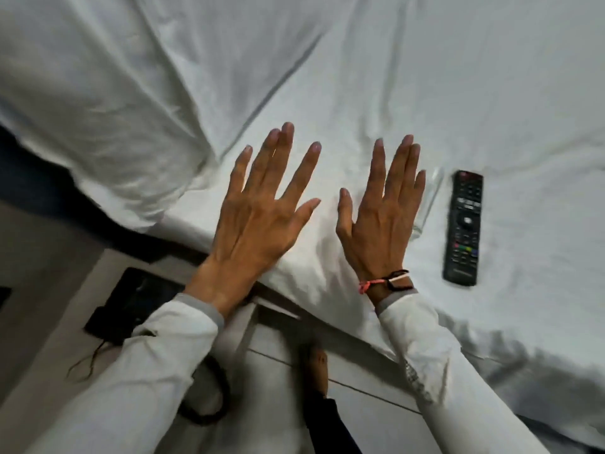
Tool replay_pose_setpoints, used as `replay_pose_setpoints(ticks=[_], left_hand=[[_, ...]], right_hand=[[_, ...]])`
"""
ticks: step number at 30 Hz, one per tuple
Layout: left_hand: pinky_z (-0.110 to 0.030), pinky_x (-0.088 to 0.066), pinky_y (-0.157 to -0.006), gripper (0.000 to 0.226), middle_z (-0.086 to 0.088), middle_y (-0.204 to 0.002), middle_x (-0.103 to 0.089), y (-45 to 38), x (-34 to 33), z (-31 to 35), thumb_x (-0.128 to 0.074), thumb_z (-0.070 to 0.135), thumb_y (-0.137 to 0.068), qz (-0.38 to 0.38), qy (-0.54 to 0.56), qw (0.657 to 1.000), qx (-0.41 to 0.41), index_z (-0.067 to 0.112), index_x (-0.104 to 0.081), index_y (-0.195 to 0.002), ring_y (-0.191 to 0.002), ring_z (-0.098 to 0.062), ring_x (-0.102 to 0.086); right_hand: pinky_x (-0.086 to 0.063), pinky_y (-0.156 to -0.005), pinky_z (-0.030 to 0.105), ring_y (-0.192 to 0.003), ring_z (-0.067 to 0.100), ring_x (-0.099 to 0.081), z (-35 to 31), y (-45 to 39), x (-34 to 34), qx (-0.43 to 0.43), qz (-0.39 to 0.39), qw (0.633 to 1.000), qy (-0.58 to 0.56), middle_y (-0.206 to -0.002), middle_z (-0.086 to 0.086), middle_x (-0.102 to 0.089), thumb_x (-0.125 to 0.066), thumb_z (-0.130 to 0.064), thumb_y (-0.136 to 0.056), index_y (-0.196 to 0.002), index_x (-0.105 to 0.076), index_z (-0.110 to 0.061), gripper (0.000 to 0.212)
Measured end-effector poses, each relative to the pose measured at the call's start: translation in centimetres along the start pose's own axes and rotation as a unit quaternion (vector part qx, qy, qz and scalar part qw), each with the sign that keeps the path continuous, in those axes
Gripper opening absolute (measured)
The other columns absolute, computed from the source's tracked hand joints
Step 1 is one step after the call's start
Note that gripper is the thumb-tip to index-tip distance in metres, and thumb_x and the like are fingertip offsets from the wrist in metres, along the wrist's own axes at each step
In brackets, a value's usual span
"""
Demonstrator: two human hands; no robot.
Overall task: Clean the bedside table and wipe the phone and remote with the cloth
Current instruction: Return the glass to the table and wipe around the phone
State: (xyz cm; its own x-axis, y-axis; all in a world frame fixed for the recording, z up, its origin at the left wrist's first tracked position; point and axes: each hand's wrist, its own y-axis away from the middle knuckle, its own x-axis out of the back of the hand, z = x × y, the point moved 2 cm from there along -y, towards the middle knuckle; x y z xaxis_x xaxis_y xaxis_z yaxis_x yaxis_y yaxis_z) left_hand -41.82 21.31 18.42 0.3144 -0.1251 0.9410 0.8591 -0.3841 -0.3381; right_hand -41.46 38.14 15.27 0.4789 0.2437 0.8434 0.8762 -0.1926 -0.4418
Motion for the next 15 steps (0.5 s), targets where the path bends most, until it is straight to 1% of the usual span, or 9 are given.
replay_pose_setpoints(ticks=[3,5,7,8,10,11,13,14,15], left_hand=[[-0.054,-0.027,-0.124,0.062,-0.020,-0.169,-0.018,-3.4,-3.4,3.5,-0.025,0.050,-0.109,-0.032,0.018,0.999,-0.033,0.019,-0.019,-0.162,-0.158,-0.032,-0.019],[-0.055,-0.027,-0.124,0.063,-0.020,-0.169,-0.017,-4.8,-5.5,5.2,-0.023,0.051,-0.109,-0.039,0.036,0.998,-0.046,0.019,-0.018,-0.163,-0.158,-0.033,-0.019],[-0.055,-0.026,-0.125,0.065,-0.020,-0.170,-0.016,-5.6,-7.3,6.5,-0.018,0.053,-0.108,-0.053,0.047,0.996,-0.050,0.019,-0.017,-0.163,-0.158,-0.032,-0.018],[-0.054,-0.025,-0.125,0.066,-0.019,-0.170,-0.015,-5.8,-8.0,7.0,-0.016,0.054,-0.107,-0.061,0.051,0.996,-0.048,0.020,-0.015,-0.163,-0.159,-0.032,-0.017],[-0.053,-0.023,-0.126,0.065,-0.018,-0.171,-0.013,-6.0,-8.9,7.6,-0.017,0.054,-0.107,-0.069,0.073,0.994,-0.034,0.020,-0.014,-0.163,-0.159,-0.031,-0.014],[-0.053,-0.023,-0.126,0.064,-0.018,-0.171,-0.014,-6.0,-8.9,7.6,-0.020,0.053,-0.108,-0.064,0.090,0.994,-0.022,0.020,-0.016,-0.163,-0.159,-0.030,-0.014],[-0.053,-0.024,-0.126,0.062,-0.018,-0.170,-0.017,-5.3,-8.5,6.9,-0.025,0.050,-0.109,-0.031,0.129,0.991,0.015,0.019,-0.019,-0.162,-0.159,-0.030,-0.016],[-0.053,-0.025,-0.126,0.062,-0.018,-0.170,-0.018,-4.7,-8.1,6.4,-0.027,0.049,-0.109,-0.013,0.146,0.989,0.036,0.019,-0.020,-0.162,-0.159,-0.030,-0.017],[-0.053,-0.024,-0.126,0.062,-0.018,-0.170,-0.019,-3.8,-7.6,5.5,-0.029,0.049,-0.109,0.005,0.159,0.985,0.061,0.019,-0.019,-0.162,-0.159,-0.029,-0.017]], right_hand=[[-0.011,-0.128,0.058,-0.159,0.044,-0.001,5.1,-0.9,-0.9,-0.103,-0.083,0.988,0.077,-0.168,0.032,-0.003,-0.055,-0.038,-0.089,-0.164,-0.013,-0.015,0.089],[-0.012,-0.128,0.057,-0.158,0.046,0.000,7.5,-1.2,-1.6,-0.157,-0.130,0.976,0.076,-0.168,0.034,0.002,-0.058,-0.036,-0.085,-0.165,-0.007,-0.021,0.096],[-0.029,-0.123,0.055,-0.155,0.047,-0.017,8.7,-1.4,-2.2,-0.193,-0.130,0.973,0.003,-0.168,0.033,-0.004,-0.061,-0.026,-0.080,-0.165,-0.010,-0.025,0.099],[-0.041,-0.116,0.053,-0.152,0.045,-0.025,8.7,-1.4,-2.3,-0.194,-0.121,0.972,-0.043,-0.168,0.031,-0.007,-0.062,-0.021,-0.078,-0.164,-0.011,-0.027,0.100],[-0.054,-0.104,0.045,-0.154,0.037,-0.025,9.0,-1.5,-2.8,-0.188,-0.103,0.971,-0.108,-0.171,0.023,-0.010,-0.062,-0.012,-0.075,-0.164,-0.013,-0.030,0.103],[-0.053,-0.105,0.034,-0.158,0.032,-0.020,9.0,-1.5,-2.7,-0.182,-0.087,0.971,-0.130,-0.171,0.019,-0.012,-0.062,-0.010,-0.074,-0.164,-0.015,-0.030,0.103],[-0.039,-0.112,0.011,-0.160,0.025,-0.017,8.6,-1.5,-2.7,-0.157,-0.056,0.967,-0.191,-0.172,0.010,-0.018,-0.065,-0.004,-0.074,-0.163,-0.019,-0.023,0.102],[-0.035,-0.117,0.012,-0.160,0.025,-0.020,8.1,-1.1,-2.6,-0.152,-0.051,0.958,-0.239,-0.171,0.006,-0.020,-0.068,-0.001,-0.076,-0.163,-0.019,-0.018,0.101],[-0.040,-0.120,0.023,-0.158,0.023,-0.026,7.3,-0.7,-2.6,-0.167,-0.057,0.937,-0.302,-0.171,0.002,-0.021,-0.070,0.003,-0.078,-0.163,-0.019,-0.016,0.101]])
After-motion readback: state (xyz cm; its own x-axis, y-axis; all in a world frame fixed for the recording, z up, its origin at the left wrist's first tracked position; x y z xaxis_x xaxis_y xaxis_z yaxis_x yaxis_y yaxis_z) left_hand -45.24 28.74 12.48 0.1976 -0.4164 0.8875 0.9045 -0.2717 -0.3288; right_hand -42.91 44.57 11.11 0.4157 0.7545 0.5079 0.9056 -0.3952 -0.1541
